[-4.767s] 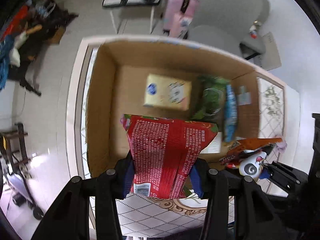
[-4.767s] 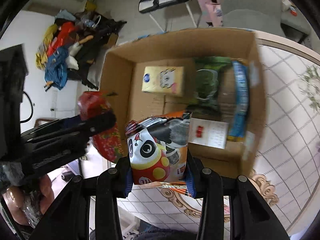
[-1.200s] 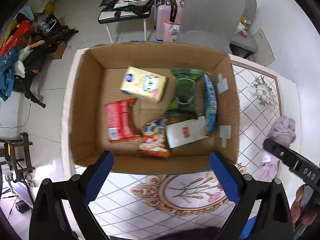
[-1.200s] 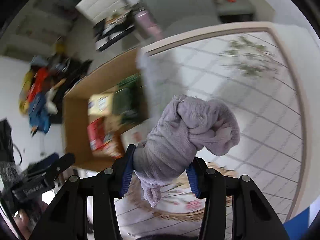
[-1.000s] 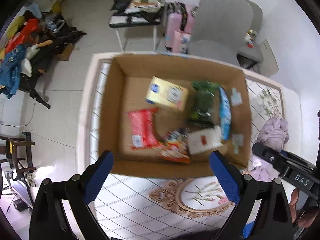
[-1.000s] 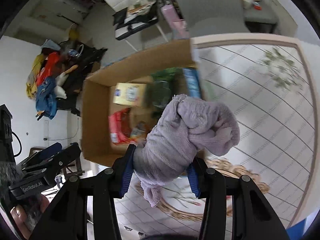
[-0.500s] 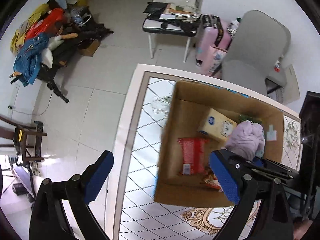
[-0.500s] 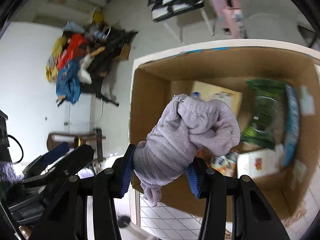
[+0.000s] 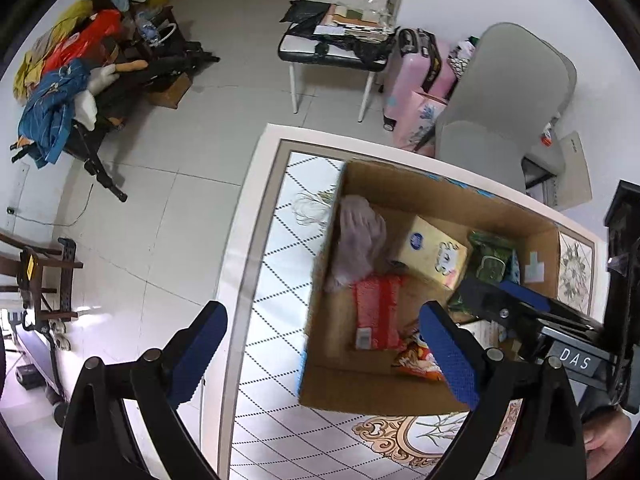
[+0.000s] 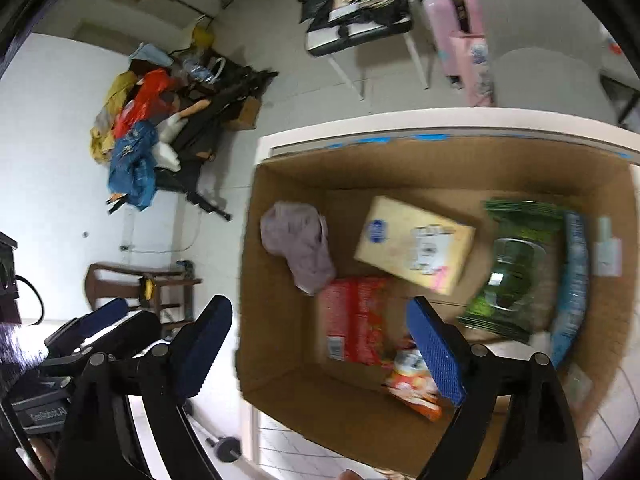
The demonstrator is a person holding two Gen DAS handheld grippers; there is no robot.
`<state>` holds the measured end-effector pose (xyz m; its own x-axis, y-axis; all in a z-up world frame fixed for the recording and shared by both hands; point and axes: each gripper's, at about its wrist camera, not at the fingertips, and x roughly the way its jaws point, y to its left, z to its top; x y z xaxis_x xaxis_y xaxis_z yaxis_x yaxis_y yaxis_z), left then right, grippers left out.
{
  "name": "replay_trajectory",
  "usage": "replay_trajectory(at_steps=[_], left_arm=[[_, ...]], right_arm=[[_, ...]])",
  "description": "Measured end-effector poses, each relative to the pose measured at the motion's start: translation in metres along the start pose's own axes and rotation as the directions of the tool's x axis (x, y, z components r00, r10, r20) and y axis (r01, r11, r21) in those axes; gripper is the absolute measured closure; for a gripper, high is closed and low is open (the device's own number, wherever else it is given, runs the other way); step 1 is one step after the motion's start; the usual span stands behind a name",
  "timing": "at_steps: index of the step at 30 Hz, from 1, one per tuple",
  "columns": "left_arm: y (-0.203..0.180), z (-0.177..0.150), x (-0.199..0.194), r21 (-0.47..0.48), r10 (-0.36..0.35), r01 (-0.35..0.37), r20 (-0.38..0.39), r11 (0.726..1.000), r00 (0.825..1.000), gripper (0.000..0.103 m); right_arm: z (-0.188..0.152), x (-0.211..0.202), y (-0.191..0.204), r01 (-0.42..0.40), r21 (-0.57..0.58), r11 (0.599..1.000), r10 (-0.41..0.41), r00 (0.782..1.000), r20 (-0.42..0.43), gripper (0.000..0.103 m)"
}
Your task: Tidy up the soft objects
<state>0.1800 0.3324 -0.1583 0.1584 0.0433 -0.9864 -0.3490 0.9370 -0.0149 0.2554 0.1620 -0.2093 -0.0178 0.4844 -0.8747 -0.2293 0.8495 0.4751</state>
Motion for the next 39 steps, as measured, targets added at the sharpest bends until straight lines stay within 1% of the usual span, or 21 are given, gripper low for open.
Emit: replay_trajectory(at_steps=[1,2,3,5,7,8,9,11,14,16,17,18,21,25,28,32,34,35,38,39], left_arm=[[-0.006,-0.004,-0.003,0.008,-0.005,0.005,0.004,1.0,1.0,0.005],[-0.011,-0.008,-0.005,0.015,-0.009,0.009,0.011,1.0,1.0,0.005],[-0.016,-0.01,-0.006,0.024,-0.011,0.011,0.015,1.0,1.0,0.005],[-0.032,-0.018,-0.009,0.057,-0.014,0.013,0.022,0.998,1.0,0.005],[-0.048,-0.028,-0.012,0.095,-0.013,0.01,0.031,0.995,0.999,0.005],[-0.054,-0.032,-0.013,0.107,-0.01,0.007,0.034,0.994,0.999,0.005],[-0.059,-0.035,-0.013,0.117,-0.008,0.004,0.036,0.993,0.999,0.005],[-0.07,-0.043,-0.014,0.135,-0.018,0.013,0.035,0.991,0.999,0.005],[-0.08,-0.052,-0.014,0.144,-0.035,0.03,0.029,0.989,0.999,0.005],[-0.085,-0.057,-0.015,0.143,-0.041,0.036,0.032,0.989,0.999,0.005],[-0.086,-0.059,-0.015,0.142,-0.043,0.038,0.035,0.989,0.998,0.005],[-0.087,-0.06,-0.016,0.14,-0.043,0.038,0.039,0.989,0.998,0.005],[-0.09,-0.067,-0.021,0.131,-0.049,0.042,0.054,0.99,0.997,0.005],[-0.091,-0.076,-0.034,0.122,-0.051,0.041,0.078,0.992,0.996,0.005],[-0.094,-0.084,-0.049,0.125,-0.045,0.031,0.108,0.992,0.993,0.005],[-0.096,-0.098,-0.075,0.13,-0.057,0.037,0.148,0.991,0.987,0.005],[-0.096,-0.108,-0.095,0.12,-0.06,0.038,0.185,0.992,0.981,0.005],[-0.097,-0.113,-0.103,0.125,-0.058,0.033,0.199,0.992,0.978,0.005],[-0.1,-0.129,-0.128,0.137,-0.055,0.023,0.231,0.99,0.971,0.005],[-0.1,-0.136,-0.138,0.138,-0.06,0.027,0.241,0.99,0.969,0.005]], right_arm=[[-0.005,-0.006,-0.004,0.051,-0.004,0.999,-0.051,0.999,0.008,0.012],[-0.011,-0.013,-0.009,0.121,-0.009,0.993,-0.121,0.993,0.017,0.012],[-0.016,-0.018,-0.012,0.165,-0.012,0.986,-0.165,0.986,0.024,0.012],[-0.03,-0.029,-0.022,0.265,-0.011,0.964,-0.265,0.964,0.02,0.012],[-0.043,-0.036,-0.031,0.315,-0.01,0.949,-0.315,0.949,0.012,0.012],[-0.05,-0.041,-0.036,0.352,-0.009,0.936,-0.352,0.936,0.012,0.012],[-0.056,-0.046,-0.039,0.374,-0.008,0.927,-0.374,0.927,0.016,0.012],[-0.07,-0.055,-0.045,0.406,-0.003,0.914,-0.406,0.914,0.028,0.012],[-0.085,-0.07,-0.057,0.449,0.037,0.893,-0.45,0.892,0.035,0.012],[-0.091,-0.079,-0.059,0.46,0.055,0.886,-0.462,0.885,0.05,0.012],[-0.092,-0.084,-0.06,0.473,0.058,0.879,-0.476,0.877,0.063,0.012],[-0.095,-0.089,-0.061,0.477,0.061,0.877,-0.481,0.874,0.07,0.012],[-0.101,-0.104,-0.06,0.47,0.07,0.88,-0.474,0.876,0.085,0.012],[-0.11,-0.123,-0.051,0.471,0.067,0.88,-0.476,0.871,0.121,0.012],[-0.121,-0.139,-0.046,0.454,0.073,0.888,-0.46,0.877,0.138,0.012],[-0.14,-0.174,-0.033,0.433,0.065,0.899,-0.437,0.88,0.184,0.012],[-0.152,-0.193,-0.024,0.436,0.058,0.898,-0.437,0.872,0.221,0.012],[-0.16,-0.206,-0.018,0.439,0.052,0.897,-0.437,0.863,0.252,0.012],[-0.181,-0.235,-0.003,0.474,0.044,0.879,-0.463,0.83,0.31,0.012],[-0.189,-0.244,0.001,0.479,0.04,0.877,-0.465,0.824,0.324,0.012]])
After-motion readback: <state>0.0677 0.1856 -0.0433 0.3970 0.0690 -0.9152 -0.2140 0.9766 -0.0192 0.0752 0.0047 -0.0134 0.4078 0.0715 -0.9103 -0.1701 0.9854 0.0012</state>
